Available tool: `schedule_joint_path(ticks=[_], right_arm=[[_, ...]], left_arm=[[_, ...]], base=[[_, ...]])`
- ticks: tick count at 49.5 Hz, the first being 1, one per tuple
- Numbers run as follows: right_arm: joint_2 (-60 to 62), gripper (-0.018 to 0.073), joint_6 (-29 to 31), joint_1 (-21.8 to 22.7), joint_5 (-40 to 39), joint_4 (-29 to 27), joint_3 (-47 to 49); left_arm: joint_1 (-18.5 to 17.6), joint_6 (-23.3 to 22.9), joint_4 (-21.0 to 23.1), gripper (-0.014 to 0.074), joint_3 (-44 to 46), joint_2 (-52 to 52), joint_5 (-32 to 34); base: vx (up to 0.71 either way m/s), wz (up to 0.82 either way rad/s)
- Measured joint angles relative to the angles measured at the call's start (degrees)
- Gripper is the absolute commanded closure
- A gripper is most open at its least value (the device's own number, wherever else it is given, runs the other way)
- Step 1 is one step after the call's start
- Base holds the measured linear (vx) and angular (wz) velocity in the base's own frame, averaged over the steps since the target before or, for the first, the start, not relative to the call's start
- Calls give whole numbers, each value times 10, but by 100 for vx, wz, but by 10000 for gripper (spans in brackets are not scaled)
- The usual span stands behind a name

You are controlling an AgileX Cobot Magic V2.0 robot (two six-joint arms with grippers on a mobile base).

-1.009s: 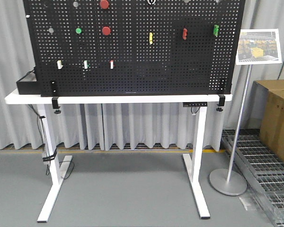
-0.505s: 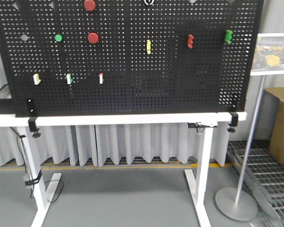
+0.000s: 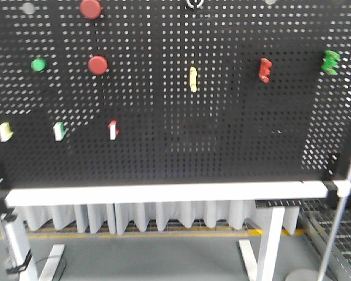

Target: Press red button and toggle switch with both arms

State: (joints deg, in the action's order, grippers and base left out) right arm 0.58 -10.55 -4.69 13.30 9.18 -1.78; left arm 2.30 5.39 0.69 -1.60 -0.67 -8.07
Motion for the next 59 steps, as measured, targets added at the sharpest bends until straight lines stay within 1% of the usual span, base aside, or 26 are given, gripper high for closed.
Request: schedule_joint_path(ticks=[26,59], right_arm=[[0,559,0,0,0,0,0],[0,559,0,0,0,0,0]], left_arm=[[0,0,0,595,0,0,0],[0,0,0,595,0,0,0]], base=[[29,0],[10,1]])
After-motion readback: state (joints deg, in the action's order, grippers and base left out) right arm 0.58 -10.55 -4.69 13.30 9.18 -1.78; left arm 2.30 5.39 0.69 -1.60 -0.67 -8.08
